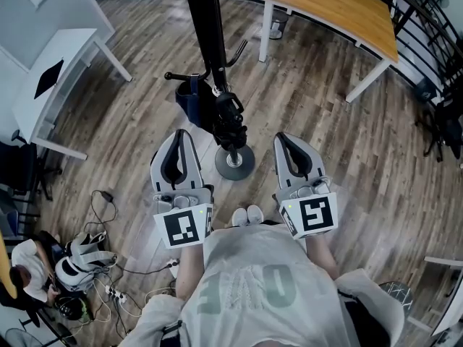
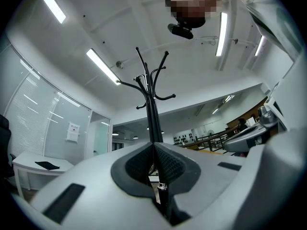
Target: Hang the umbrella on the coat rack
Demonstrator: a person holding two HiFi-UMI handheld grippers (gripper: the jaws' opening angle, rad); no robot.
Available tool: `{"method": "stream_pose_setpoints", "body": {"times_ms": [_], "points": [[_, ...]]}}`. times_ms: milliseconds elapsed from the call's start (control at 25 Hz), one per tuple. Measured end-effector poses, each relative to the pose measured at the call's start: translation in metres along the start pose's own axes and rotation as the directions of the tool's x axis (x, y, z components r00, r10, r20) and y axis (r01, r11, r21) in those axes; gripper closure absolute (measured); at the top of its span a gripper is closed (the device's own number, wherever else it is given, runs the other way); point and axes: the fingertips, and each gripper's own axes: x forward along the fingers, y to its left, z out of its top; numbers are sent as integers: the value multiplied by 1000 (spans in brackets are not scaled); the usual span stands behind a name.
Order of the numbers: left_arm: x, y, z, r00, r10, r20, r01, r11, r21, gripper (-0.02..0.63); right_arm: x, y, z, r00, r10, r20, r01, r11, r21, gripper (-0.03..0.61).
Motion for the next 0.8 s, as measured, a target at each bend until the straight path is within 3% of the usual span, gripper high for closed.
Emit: {"method": "stream_pose_setpoints", "body": {"times_ms": [800], "points": [[1, 3, -12, 999, 12, -38, -12, 1000, -3, 584, 2, -6, -16, 999, 6, -40, -6, 1000, 24, 548]]}}
